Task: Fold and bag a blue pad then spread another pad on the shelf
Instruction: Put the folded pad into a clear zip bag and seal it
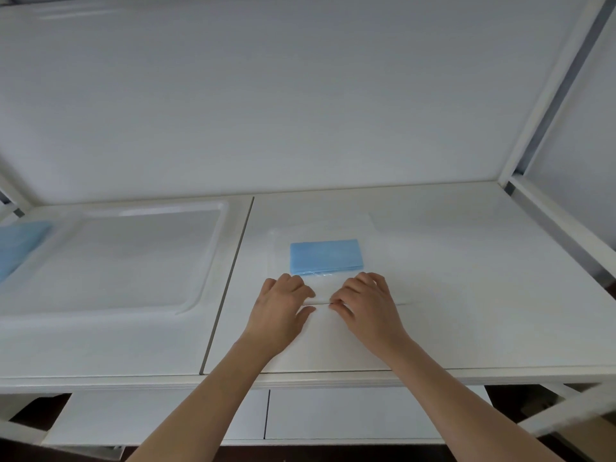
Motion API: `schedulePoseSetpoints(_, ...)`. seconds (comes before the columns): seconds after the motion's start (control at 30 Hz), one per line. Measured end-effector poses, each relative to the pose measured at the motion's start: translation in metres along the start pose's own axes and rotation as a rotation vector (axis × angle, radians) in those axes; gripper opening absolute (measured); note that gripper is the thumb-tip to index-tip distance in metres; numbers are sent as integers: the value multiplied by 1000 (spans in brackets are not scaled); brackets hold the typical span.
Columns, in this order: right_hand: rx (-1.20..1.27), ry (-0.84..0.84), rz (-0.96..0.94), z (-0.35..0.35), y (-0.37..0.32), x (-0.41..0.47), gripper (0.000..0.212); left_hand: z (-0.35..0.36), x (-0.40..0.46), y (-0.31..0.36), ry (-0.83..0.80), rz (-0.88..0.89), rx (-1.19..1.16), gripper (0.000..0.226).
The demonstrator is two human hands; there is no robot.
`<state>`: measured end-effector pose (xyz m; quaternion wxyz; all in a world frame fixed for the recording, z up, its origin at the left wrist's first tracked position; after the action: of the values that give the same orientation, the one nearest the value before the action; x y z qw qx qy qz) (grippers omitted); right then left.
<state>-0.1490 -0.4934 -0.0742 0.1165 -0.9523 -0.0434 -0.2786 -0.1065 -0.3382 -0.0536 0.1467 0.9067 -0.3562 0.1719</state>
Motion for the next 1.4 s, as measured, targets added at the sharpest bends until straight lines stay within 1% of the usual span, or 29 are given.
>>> schedulePoseSetpoints(0.1, -33, -16, 7, 0, 2, -1, 9, 2, 8, 9, -28, 45, 48, 22)
schedulePoseSetpoints(0.17, -49, -21, 12, 0, 4, -1, 11, 5, 11, 10, -52, 38, 61, 25)
schedulePoseSetpoints(0.33, -72, -58, 31, 2, -6, 4, 25, 8, 12, 12, -72, -3, 70, 35)
schedulePoseSetpoints(0.4, -72, -62, 21, 5, -9, 5, 25, 8, 11, 10, -71, -16, 90, 35)
schedulePoseSetpoints(0.5, -31, -65, -6, 7, -7, 1, 16, 7, 8, 5, -51, -30, 99, 34)
schedulePoseSetpoints(0.53, -26, -56, -5, 7, -3, -2, 17, 6, 7, 3, -39, -24, 95, 33)
schedulePoseSetpoints(0.6, -40, -50, 13, 5, 6, -7, 27, 6, 4, -1, -22, 1, 71, 29)
schedulePoseSetpoints(0.63, -52, -41, 17, 3, 11, -9, 26, 6, 3, -3, -18, 13, 60, 28)
schedulePoseSetpoints(0.7, -66, -19, 10, 1, 18, -13, 15, 6, 0, -6, -18, 28, 51, 25)
schedulePoseSetpoints(0.77, -67, 8, 7, 0, 24, -15, 16, 8, -2, -7, -33, 33, 35, 22)
schedulePoseSetpoints(0.83, -73, 32, -6, 1, 25, -14, 12, 9, -3, -5, -54, 37, 23, 19)
schedulePoseSetpoints(0.93, -80, 12, 8, 2, 22, -11, 23, 12, -3, -2, -80, 40, 21, 18)
schedulePoseSetpoints(1.03, -75, -12, 2, 3, 18, -9, 27, 15, 1, 6, -93, 61, 5, 21)
schedulePoseSetpoints(1.1, -64, -23, -25, 4, 15, -10, 24, 18, 5, 15, -99, 103, 7, 20)
schedulePoseSetpoints(1.2, -44, -2, -64, 1, 20, -15, 5, 20, 9, 19, -97, 115, 27, 23)
schedulePoseSetpoints(1.3, -84, 5, -18, -6, 40, -25, 22, 22, 7, 15, -103, 86, -13, 18)
schedulePoseSetpoints(1.4, -95, 43, 18, -12, 56, -34, 25, 23, 5, 12, -103, 49, -57, 12)
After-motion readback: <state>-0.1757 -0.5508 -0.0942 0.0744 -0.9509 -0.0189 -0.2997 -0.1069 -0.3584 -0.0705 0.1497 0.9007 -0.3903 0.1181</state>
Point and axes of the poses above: each hand's wrist, its own x-axis towards the middle knuckle, its own z-axis out of the palm, y = z × x, the point moved 4 cm from there along x, towards the middle knuckle, and after that the axes turned 5 degrees about y, right-handed, at the moved point
